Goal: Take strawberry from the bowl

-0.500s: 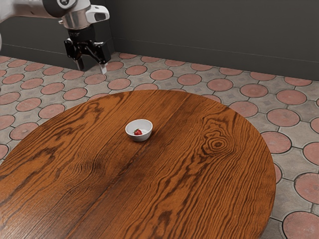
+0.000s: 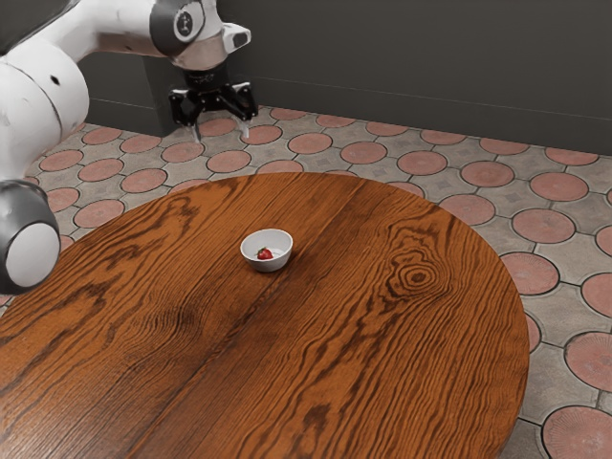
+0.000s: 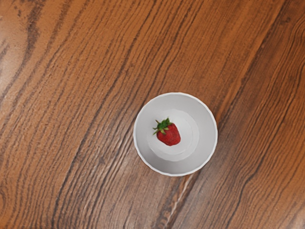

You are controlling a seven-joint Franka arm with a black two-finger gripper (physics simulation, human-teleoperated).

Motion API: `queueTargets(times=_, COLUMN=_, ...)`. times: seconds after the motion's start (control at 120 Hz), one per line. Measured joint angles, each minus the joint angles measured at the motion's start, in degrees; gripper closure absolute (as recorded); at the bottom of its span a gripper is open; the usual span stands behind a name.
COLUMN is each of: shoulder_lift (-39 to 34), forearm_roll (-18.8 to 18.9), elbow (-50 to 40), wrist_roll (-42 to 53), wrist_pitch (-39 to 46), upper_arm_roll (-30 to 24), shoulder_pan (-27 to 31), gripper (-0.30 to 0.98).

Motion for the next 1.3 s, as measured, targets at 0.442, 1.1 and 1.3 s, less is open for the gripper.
queueTargets(times=0.442, shoulder_lift=27.17, forearm_roll=-5.05, elbow=24.54, wrist_roll=-31.09, wrist_pitch=0.14, upper_arm_roll=-1.38, shoulder_pan=3.08, gripper=0.05)
queueTargets(times=1.1, shoulder_lift=16.53, forearm_roll=-2.91, elbow=-3.51, wrist_roll=-54.70, wrist_pitch=13.62, upper_arm_roll=-0.94, shoulder_pan=-0.90, gripper=0.04)
queueTargets(times=1.3, shoulder_lift=15.03, forearm_roll=-2.66, elbow=-7.89, wrist_roll=-57.14, wrist_pitch=17.65, upper_arm_roll=-0.87, shoulder_pan=-0.75, gripper=0.08)
